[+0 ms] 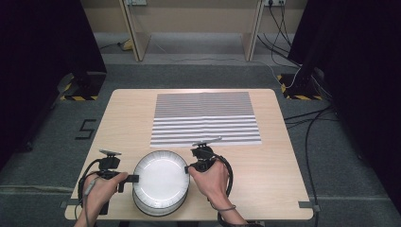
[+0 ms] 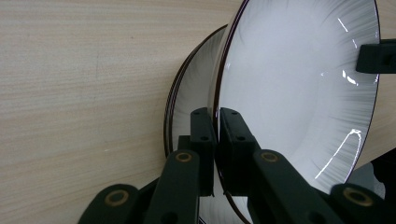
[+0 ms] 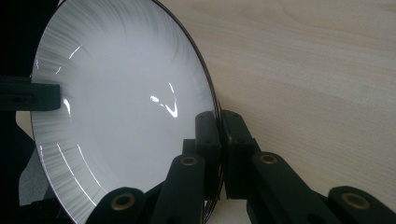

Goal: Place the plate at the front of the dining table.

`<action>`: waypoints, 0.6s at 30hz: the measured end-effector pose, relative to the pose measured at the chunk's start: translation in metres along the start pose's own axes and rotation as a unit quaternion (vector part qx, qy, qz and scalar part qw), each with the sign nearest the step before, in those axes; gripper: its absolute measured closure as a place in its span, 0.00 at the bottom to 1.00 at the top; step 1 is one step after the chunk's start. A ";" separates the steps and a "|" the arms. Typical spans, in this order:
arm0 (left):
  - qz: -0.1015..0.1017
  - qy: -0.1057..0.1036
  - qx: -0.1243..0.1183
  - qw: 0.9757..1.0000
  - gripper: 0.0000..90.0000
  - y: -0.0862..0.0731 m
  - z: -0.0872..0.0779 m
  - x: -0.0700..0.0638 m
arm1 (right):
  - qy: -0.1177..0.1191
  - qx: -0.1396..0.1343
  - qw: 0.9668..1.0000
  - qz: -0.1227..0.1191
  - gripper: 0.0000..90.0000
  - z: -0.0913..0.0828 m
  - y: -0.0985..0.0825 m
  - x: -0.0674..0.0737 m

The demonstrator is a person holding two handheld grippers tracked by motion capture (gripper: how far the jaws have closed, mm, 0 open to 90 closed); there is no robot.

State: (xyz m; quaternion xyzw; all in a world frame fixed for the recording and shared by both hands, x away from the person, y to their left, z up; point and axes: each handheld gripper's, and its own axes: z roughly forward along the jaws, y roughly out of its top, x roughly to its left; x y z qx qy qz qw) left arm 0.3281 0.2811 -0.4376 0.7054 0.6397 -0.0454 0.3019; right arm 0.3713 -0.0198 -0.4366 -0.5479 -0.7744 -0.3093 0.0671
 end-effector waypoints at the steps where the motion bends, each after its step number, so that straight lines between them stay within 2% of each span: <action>1: 0.000 0.001 -0.001 1.000 0.94 0.001 0.000 0.000 | -0.001 -0.001 1.000 -0.003 0.96 0.000 0.001 0.000; 18: 0.023 0.004 -0.009 1.000 0.94 0.034 0.000 -0.019 | 0.001 -0.023 1.000 0.010 0.96 -0.020 0.018 -0.013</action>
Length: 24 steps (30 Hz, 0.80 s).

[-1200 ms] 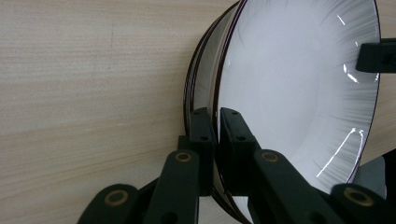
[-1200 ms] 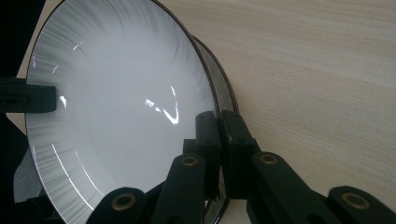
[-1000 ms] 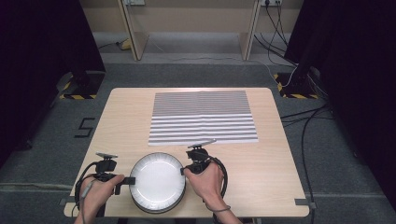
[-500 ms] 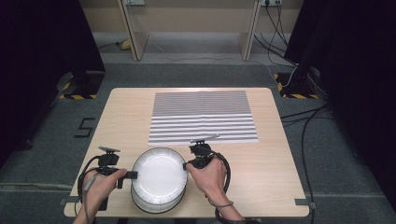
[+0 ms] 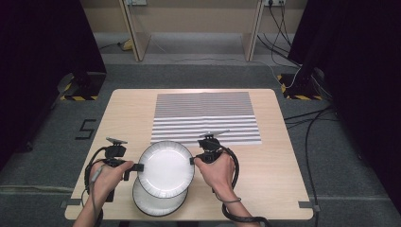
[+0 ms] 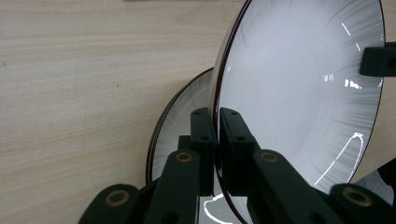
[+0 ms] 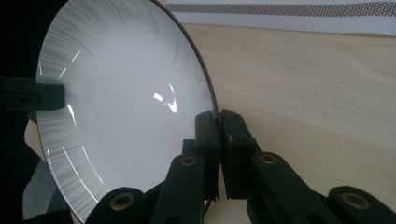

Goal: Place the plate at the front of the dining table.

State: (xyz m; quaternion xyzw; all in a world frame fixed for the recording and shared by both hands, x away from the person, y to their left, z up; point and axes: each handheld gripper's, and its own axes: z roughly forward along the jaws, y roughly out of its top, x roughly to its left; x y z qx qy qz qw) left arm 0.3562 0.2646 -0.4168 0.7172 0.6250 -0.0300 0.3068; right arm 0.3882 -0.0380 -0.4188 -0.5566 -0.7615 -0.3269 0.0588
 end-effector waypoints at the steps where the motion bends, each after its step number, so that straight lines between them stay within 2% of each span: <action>1: 0.001 0.000 0.000 1.000 0.94 0.002 0.000 0.000 | 0.000 -0.002 1.000 0.000 0.96 -0.001 0.001 -0.001; 11: 0.006 -0.002 0.000 1.000 0.94 0.017 0.006 -0.003 | 0.000 -0.008 1.000 0.005 0.96 -0.008 0.013 -0.007; 24: 0.014 -0.011 0.002 1.000 0.94 0.048 0.015 -0.008 | -0.005 -0.018 1.000 0.013 0.96 -0.014 0.035 -0.019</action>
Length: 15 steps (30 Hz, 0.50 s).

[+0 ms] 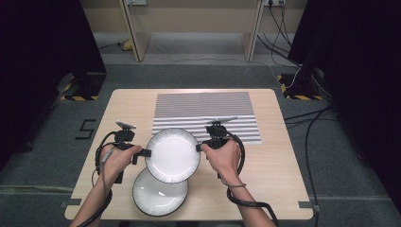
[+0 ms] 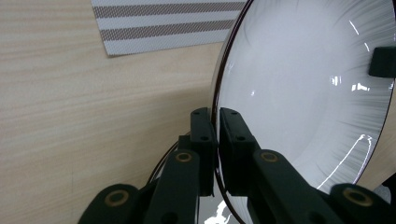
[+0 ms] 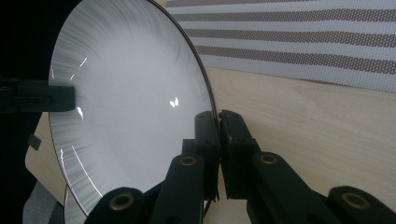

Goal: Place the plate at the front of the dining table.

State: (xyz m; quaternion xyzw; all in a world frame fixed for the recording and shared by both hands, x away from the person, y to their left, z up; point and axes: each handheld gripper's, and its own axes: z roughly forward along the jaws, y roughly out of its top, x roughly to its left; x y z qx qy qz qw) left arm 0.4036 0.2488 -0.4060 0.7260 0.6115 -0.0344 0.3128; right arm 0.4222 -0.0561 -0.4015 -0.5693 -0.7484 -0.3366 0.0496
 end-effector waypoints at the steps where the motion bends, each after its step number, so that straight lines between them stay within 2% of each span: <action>1: 0.002 0.000 0.001 1.000 0.94 0.002 0.001 0.000 | 0.000 0.000 1.000 0.001 0.96 0.000 0.002 -0.001; 15: 0.009 0.000 0.005 1.000 0.94 0.027 0.015 -0.006 | -0.004 -0.002 1.000 0.015 0.96 -0.002 0.019 -0.019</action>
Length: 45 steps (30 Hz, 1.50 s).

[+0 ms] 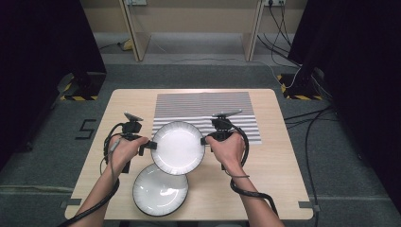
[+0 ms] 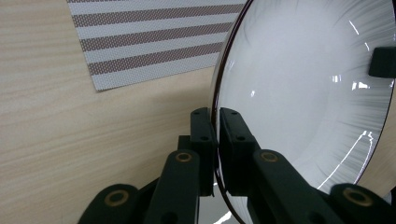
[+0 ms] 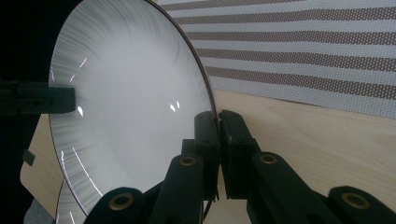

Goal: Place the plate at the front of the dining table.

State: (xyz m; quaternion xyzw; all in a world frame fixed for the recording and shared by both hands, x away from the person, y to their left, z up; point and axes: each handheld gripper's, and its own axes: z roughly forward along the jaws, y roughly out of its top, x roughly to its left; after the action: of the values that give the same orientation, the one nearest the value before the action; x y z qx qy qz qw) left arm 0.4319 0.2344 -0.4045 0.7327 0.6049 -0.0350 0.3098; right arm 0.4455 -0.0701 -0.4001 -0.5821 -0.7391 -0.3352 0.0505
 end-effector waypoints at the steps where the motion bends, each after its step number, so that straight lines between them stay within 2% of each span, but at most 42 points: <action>1: 0.001 0.000 0.001 1.000 0.94 0.001 0.000 0.000 | -0.001 0.000 1.000 0.002 0.96 0.000 0.001 -0.001; 9: 0.005 -0.002 0.003 1.000 0.94 0.014 0.006 -0.006 | -0.002 -0.007 1.000 0.014 0.96 -0.006 0.007 -0.010; 15: 0.011 -0.005 -0.002 1.000 0.94 0.022 0.010 -0.011 | -0.007 -0.016 1.000 0.013 0.96 -0.010 0.010 -0.015; 21: 0.017 -0.011 -0.026 0.999 0.94 0.026 0.017 -0.011 | -0.018 -0.032 0.999 0.007 0.96 -0.012 0.014 -0.018; 26: 0.019 -0.007 -0.049 0.999 0.95 0.028 0.022 -0.013 | -0.024 -0.045 0.999 0.000 0.96 -0.011 0.016 -0.021; 31: 0.040 -0.009 -0.079 0.996 0.95 0.033 0.022 -0.015 | -0.029 -0.070 0.997 -0.010 0.96 -0.012 0.018 -0.024; 38: 0.049 -0.005 -0.103 0.993 0.95 0.042 0.024 -0.020 | -0.034 -0.093 0.995 -0.016 0.96 -0.014 0.023 -0.029; 39: 0.060 -0.006 -0.112 0.992 0.95 0.044 0.025 -0.019 | -0.038 -0.097 0.994 -0.019 0.96 -0.014 0.024 -0.030; 40: 0.048 -0.003 -0.108 0.993 0.95 0.044 0.024 -0.021 | -0.038 -0.099 0.994 -0.017 0.96 -0.014 0.025 -0.030; 45: 0.045 -0.003 -0.113 0.993 0.95 0.052 0.028 -0.024 | -0.044 -0.110 0.993 -0.021 0.96 -0.015 0.030 -0.033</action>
State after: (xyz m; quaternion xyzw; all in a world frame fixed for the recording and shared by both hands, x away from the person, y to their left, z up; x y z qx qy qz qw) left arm 0.4815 0.1959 -0.3954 0.7195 0.5705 0.0457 0.3934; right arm 0.4779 -0.1032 -0.3910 -0.5824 -0.7115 -0.3896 -0.0531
